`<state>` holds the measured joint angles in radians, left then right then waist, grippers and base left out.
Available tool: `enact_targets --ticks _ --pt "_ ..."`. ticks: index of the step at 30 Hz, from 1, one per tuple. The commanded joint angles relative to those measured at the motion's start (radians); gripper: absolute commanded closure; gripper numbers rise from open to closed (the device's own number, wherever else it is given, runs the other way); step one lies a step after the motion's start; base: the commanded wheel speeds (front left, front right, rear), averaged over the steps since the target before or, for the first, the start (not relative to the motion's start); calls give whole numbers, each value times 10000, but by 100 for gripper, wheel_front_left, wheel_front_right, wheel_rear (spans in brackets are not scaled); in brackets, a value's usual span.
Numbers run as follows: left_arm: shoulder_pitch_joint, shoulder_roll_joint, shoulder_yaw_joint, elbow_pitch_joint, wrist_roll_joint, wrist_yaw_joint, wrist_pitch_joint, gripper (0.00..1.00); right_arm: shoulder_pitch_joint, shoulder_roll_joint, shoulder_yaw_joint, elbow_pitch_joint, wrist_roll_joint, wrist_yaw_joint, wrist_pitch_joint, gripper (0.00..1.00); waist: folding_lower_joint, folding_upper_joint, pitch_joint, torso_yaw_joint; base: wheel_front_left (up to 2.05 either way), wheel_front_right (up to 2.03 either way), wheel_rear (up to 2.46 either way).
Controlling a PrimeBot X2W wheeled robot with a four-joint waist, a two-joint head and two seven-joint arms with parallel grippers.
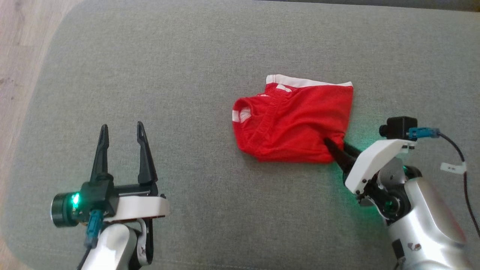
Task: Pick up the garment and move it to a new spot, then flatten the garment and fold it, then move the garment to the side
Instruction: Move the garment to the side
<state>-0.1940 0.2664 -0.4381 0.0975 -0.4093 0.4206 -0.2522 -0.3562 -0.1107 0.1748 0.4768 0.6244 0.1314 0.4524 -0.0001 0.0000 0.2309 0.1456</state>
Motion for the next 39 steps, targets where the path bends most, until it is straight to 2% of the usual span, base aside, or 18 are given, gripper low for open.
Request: enact_targets --ticks 1,5,11,18,24,28,33,39 --pt "-68 38 506 -210 151 -87 -94 0 675 200 252 79 0 -7 495 100 1 0 -24 -29 0 0 0" --pt "12 -84 636 -129 268 -230 -95 0 970 289 83 -199 -106 -7 976 100 1 0 -151 -78 0 0 0" --pt "161 -139 863 -45 403 -417 -95 0 1450 92 -173 -1424 -408 -7 637 100 1 0 -335 -417 0 0 0" --pt "344 -32 1138 -276 549 -465 -95 0 2408 -786 -932 -2969 -714 -7 766 100 1 0 -267 -1902 0 0 0" --pt "82 -18 1074 -473 672 -513 -85 0 2600 -1256 -1417 -3353 -566 -7 1109 100 1 0 65 -3049 0 0 0" --pt "-140 15 989 -560 761 -526 4 0 2193 -1488 -1312 -3284 -496 -7 1043 100 1 0 379 -3471 0 0 0" --pt "-725 63 758 -686 970 -635 223 0 886 -2382 -779 -3013 -492 -7 536 100 1 0 1076 -3877 0 0 0" --pt "-1396 48 497 -590 1165 -791 383 0 -333 -4099 -680 -2317 -722 -7 -628 100 1 0 1774 -4048 0 0 0"
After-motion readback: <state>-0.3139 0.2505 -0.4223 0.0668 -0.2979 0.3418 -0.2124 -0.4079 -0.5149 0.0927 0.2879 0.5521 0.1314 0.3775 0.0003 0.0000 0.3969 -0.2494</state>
